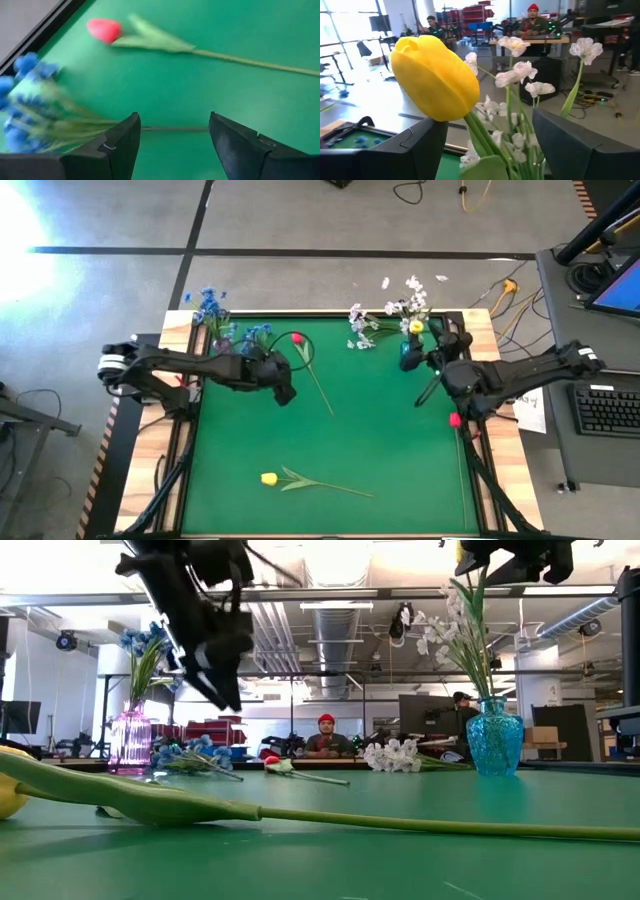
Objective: Sort flowers into vase by color
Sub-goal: Put the top yellow tulip into the purple vase
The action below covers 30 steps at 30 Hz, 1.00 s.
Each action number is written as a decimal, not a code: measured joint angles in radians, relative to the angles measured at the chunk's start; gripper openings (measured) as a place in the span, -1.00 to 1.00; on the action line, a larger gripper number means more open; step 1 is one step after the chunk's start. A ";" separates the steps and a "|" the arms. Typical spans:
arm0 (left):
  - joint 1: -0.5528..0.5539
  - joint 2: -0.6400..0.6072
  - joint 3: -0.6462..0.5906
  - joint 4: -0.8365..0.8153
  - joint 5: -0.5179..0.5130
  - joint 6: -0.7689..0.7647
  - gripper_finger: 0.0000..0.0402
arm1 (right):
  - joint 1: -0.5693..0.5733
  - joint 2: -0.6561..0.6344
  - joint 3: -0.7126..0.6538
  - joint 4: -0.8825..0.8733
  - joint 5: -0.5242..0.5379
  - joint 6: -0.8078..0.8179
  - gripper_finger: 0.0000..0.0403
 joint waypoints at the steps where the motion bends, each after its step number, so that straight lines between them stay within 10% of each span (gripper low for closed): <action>1: 0.000 0.014 0.000 0.003 -0.019 -0.018 0.11 | 0.009 0.000 0.000 0.000 -0.003 0.004 0.38; 14: -0.011 0.035 0.000 0.008 -0.113 -0.014 0.11 | 0.105 -0.001 0.000 0.001 -0.006 0.061 0.26; 30: -0.201 -0.231 0.000 -0.082 0.021 0.172 0.11 | 0.156 -0.014 0.042 0.003 -0.006 0.050 0.24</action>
